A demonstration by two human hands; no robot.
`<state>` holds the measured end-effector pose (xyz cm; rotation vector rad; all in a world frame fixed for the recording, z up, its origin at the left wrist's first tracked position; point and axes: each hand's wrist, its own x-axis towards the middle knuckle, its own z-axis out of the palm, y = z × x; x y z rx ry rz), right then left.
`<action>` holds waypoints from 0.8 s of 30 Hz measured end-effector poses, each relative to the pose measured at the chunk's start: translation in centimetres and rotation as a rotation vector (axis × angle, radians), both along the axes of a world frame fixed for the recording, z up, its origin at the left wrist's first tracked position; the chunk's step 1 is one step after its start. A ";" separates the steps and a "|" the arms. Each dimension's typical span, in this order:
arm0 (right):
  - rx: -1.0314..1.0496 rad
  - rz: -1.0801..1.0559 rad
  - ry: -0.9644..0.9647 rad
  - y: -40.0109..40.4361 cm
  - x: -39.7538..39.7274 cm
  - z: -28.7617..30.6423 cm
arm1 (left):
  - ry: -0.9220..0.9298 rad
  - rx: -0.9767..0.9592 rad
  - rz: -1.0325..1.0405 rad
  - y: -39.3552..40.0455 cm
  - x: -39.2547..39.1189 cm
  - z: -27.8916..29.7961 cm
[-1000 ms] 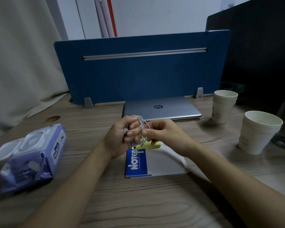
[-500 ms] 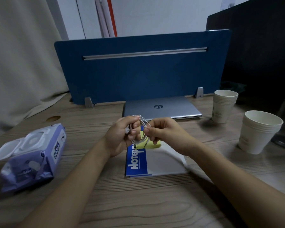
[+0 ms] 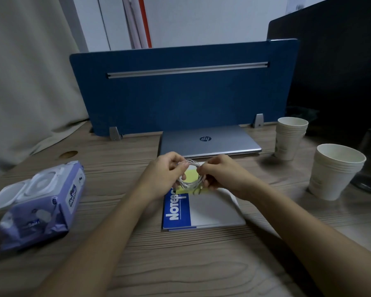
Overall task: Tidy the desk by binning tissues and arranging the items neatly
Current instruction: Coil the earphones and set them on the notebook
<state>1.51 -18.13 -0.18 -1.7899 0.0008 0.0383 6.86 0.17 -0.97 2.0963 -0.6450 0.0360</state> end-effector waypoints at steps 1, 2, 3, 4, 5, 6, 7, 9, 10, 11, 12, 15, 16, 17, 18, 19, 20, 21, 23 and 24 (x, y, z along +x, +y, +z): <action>-0.017 -0.021 0.041 0.0 0.0 -0.1 | -0.024 0.074 0.020 -0.2 -0.2 -0.1; -0.040 -0.036 0.076 -0.1 0.1 -0.2 | -0.052 0.144 0.044 -0.3 -0.3 -0.1; -0.070 -0.044 0.107 -0.2 0.1 -0.2 | -0.090 0.208 0.073 -0.5 -0.4 -0.2; -0.101 -0.047 0.132 -0.3 0.1 -0.2 | -0.142 0.263 0.103 -0.7 -0.5 -0.2; -0.124 -0.043 0.154 -0.4 0.1 -0.1 | -0.197 0.308 0.129 -0.9 -0.7 -0.2; -0.136 -0.039 0.173 -0.5 0.1 0.0 | -0.240 0.340 0.144 -1.0 -0.8 -0.2; -0.139 -0.033 0.191 -0.5 0.0 0.2 | -0.265 0.360 0.147 -1.2 -1.0 -0.2; -0.152 -0.012 0.216 -0.8 -0.1 0.5 | -0.266 0.376 0.139 -1.3 -1.2 -0.3; -0.166 -0.004 0.219 -1.0 -0.2 0.6 | -0.257 0.376 0.135 -1.3 -1.2 -0.2; -0.183 0.000 0.218 -1.1 -0.2 0.8 | -0.249 0.373 0.132 -1.3 -1.3 -0.1; -0.199 0.000 0.215 -1.2 -0.2 0.8 | -0.239 0.369 0.131 -1.3 -1.3 -0.1; -0.242 -0.013 0.206 -1.3 -0.1 0.6 | -0.152 0.360 0.115 -1.2 -1.3 0.0; -0.257 -0.018 0.203 -1.2 -0.1 0.4 | -0.118 0.360 0.105 -1.2 -1.2 -0.1; -0.270 -0.021 0.198 -1.2 0.0 0.3 | -0.093 0.359 0.096 -1.2 -1.2 -0.1; -0.280 -0.021 0.189 -1.2 0.1 0.2 | -0.076 0.355 0.092 -1.1 -1.0 -0.2; -0.285 -0.020 0.178 -1.2 0.2 0.2 | -0.063 0.348 0.090 -1.0 -0.9 -0.2; -0.282 -0.018 0.166 -1.3 0.2 0.1 | -0.050 0.341 0.088 -0.8 -0.8 -0.1; -0.276 -0.016 0.156 -1.4 0.3 0.1 | -0.035 0.333 0.084 -0.7 -0.6 -0.1; -0.265 -0.018 0.134 -1.6 0.4 0.0 | -0.009 0.315 0.076 -0.4 -0.5 0.1; -0.263 -0.019 0.122 -1.6 0.4 -0.1 | -0.004 0.300 0.074 -0.3 -0.4 0.1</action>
